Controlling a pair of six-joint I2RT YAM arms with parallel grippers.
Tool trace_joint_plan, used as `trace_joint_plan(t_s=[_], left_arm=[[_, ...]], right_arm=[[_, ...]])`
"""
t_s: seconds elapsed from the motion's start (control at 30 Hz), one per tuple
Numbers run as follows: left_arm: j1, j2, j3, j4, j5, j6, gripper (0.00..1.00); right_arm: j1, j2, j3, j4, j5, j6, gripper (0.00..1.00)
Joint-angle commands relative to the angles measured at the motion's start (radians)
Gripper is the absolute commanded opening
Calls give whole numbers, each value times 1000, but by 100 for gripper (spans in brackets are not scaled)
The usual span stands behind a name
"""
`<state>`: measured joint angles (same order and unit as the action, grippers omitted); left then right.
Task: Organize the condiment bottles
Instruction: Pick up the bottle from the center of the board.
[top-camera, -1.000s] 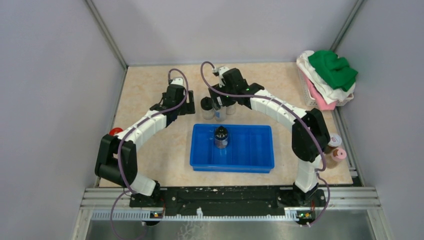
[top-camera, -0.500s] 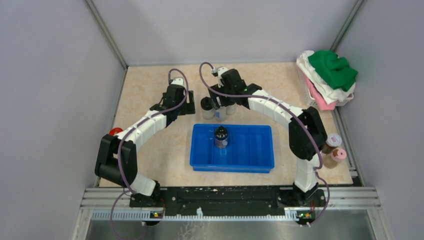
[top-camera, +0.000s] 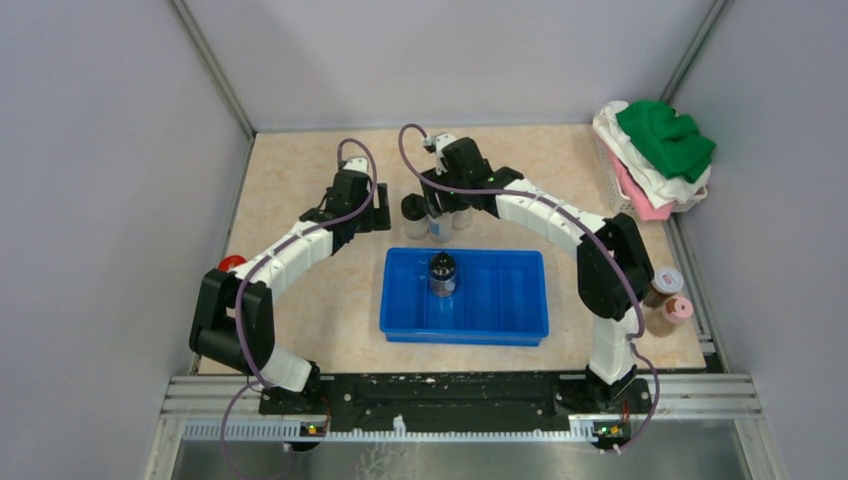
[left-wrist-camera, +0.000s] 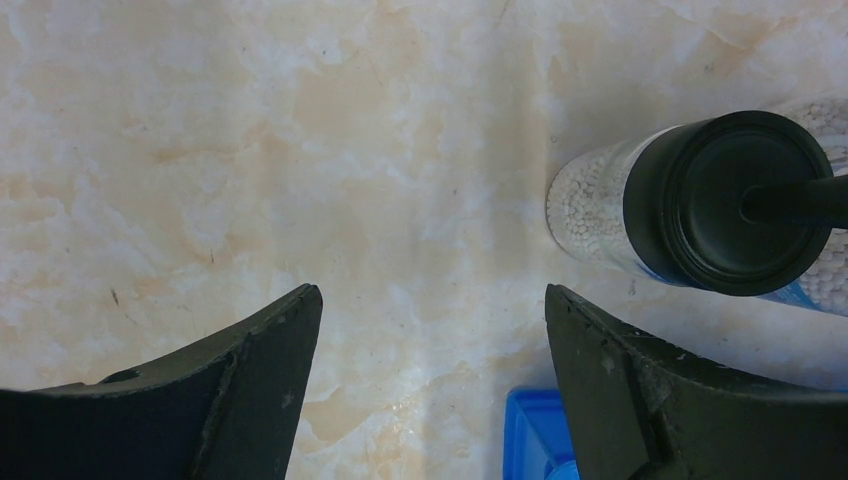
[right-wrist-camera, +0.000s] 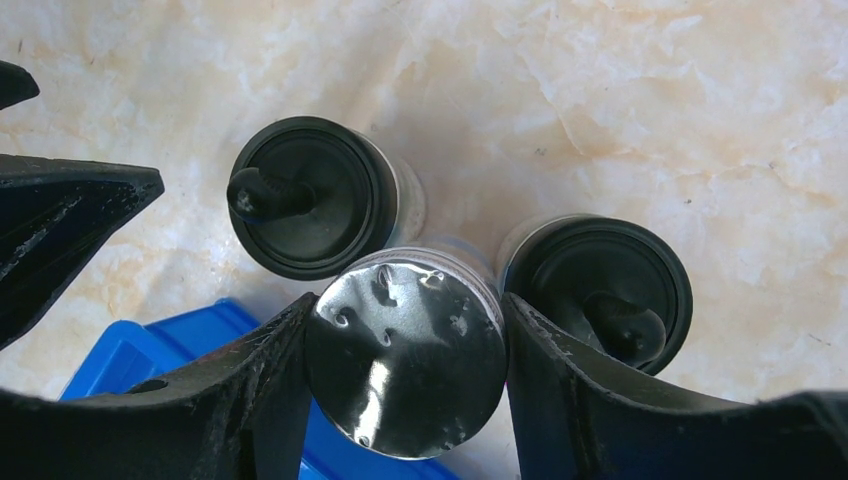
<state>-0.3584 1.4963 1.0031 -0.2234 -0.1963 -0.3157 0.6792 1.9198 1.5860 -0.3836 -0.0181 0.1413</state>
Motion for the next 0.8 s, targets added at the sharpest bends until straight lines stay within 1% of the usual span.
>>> trace_joint_plan(t_s=[0.0, 0.33, 0.5, 0.67, 0.77], left_arm=[[0, -45, 4, -15, 22, -9, 88], [-1, -119, -23, -49, 31, -6, 87], [-2, -141, -27, -63, 36, -5, 87], [-2, -148, -29, -71, 45, -6, 87], [-3, -146, -31, -72, 52, -8, 86]], right_arm=[[15, -102, 20, 10, 13, 3, 40], [26, -323, 49, -58, 68, -21, 38], [38, -421, 58, -144, 67, -20, 37], [83, -554, 7, -247, 144, -32, 36], [111, -627, -45, -284, 130, -23, 35]])
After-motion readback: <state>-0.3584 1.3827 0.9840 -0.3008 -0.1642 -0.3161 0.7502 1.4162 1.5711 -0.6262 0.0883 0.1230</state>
